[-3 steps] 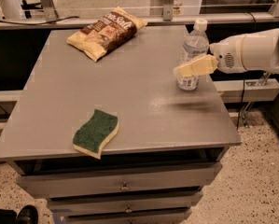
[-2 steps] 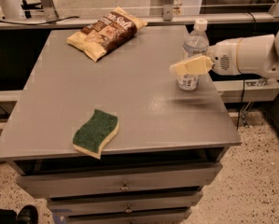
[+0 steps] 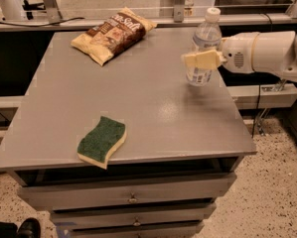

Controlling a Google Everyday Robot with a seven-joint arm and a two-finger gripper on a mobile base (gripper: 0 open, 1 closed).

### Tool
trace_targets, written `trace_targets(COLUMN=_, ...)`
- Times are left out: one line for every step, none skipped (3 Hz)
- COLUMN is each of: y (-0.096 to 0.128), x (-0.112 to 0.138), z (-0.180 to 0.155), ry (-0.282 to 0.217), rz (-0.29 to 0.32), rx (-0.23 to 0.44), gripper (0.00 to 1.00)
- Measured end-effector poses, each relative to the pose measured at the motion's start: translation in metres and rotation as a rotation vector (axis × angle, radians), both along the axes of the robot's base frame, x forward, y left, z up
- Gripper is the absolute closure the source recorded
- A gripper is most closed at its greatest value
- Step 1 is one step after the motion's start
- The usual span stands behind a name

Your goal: Move blue plastic bottle near brown chip bag

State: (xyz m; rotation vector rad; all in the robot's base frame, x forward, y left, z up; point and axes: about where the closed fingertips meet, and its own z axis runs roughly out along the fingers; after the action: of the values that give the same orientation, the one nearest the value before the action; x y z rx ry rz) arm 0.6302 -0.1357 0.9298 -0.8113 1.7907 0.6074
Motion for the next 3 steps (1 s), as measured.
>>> trace_targets(y=-0.004, x=-0.001, z=0.049, ry=-0.076, rz=0.030, rx=-0.028, gripper=0.87)
trace_targets(y=-0.004, x=-0.004, z=0.063, ry=-0.091, rz=0.048, rx=-0.030, gripper=1.00)
trace_targets(y=-0.002, x=-0.005, z=0.065, ry=-0.100, rz=0.049, rx=-0.021, gripper=1.00)
